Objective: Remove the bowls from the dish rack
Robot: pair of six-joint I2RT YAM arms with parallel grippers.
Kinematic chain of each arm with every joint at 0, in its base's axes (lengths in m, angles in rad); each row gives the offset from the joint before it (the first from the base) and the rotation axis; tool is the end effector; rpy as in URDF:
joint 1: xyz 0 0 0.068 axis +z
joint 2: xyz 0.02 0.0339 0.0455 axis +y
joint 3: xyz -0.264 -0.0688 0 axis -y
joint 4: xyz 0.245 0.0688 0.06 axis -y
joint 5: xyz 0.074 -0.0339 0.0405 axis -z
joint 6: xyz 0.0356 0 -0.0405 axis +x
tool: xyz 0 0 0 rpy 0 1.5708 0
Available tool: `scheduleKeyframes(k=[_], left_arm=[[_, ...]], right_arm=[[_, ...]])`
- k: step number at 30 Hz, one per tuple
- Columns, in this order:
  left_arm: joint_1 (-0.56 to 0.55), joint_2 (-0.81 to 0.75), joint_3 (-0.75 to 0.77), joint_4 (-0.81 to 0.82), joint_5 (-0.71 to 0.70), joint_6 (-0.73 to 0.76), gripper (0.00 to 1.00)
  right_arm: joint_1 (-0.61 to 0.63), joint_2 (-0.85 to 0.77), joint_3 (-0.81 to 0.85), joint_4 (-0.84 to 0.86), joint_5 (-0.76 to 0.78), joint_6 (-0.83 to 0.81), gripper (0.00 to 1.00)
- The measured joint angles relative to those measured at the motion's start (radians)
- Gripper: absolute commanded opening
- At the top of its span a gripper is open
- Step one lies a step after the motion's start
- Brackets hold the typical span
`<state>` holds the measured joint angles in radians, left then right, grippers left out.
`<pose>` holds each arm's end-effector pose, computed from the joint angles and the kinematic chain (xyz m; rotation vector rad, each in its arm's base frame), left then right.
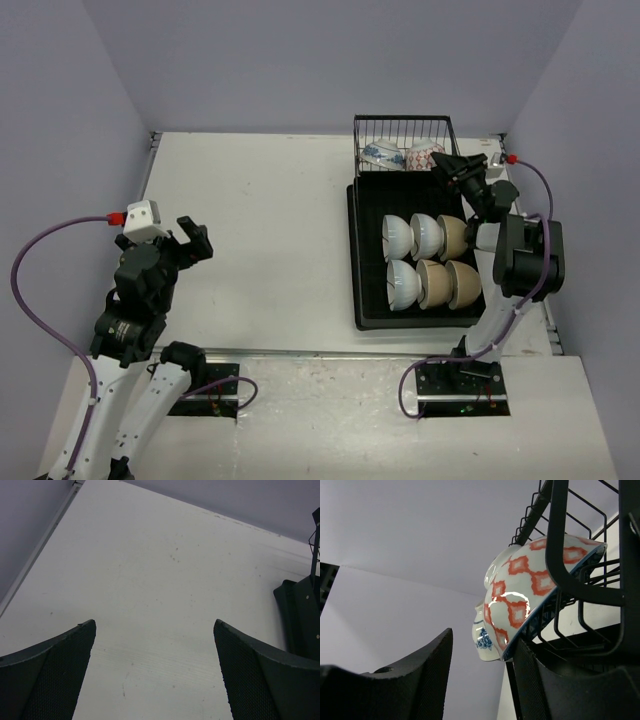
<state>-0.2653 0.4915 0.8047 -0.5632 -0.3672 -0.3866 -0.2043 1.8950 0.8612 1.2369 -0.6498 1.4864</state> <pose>0.1054 -0.0154 0.3441 -0.3656 1.7683 -0.1301 0.3777 -0.0563 0.2046 0.6960 1.4283 1.4739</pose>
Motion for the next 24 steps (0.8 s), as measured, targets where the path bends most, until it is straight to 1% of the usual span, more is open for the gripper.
scheduleKeyframes(k=[3, 7, 11, 12, 15, 16, 20, 24], left_arm=[[0.000, 0.000, 0.000, 0.000, 0.000, 0.000, 1.00], [0.000, 0.000, 0.000, 0.000, 0.000, 0.000, 1.00], [-0.005, 0.000, 0.000, 0.000, 0.000, 0.000, 1.00], [-0.005, 0.000, 0.000, 0.000, 0.000, 0.000, 1.00], [-0.005, 0.000, 0.000, 0.000, 0.000, 0.000, 1.00], [-0.005, 0.000, 0.000, 0.000, 0.000, 0.000, 1.00], [-0.005, 0.000, 0.000, 0.000, 0.000, 0.000, 1.00], [-0.005, 0.000, 0.000, 0.000, 0.000, 0.000, 1.00]], right_arm=[[-0.001, 0.029, 0.013, 0.028, -0.001, 0.022, 0.50], [-0.003, 0.057, 0.026, 0.052, -0.007, 0.048, 0.47], [-0.006, 0.080, 0.041, 0.072, -0.020, 0.069, 0.41], [-0.006, 0.087, 0.046, 0.078, -0.023, 0.074, 0.37], [-0.011, 0.110, 0.062, 0.090, -0.028, 0.100, 0.34], [-0.013, 0.119, 0.068, 0.100, -0.033, 0.108, 0.31], [-0.024, 0.134, 0.084, 0.101, -0.050, 0.141, 0.24], [-0.026, 0.141, 0.095, 0.100, -0.052, 0.168, 0.19]])
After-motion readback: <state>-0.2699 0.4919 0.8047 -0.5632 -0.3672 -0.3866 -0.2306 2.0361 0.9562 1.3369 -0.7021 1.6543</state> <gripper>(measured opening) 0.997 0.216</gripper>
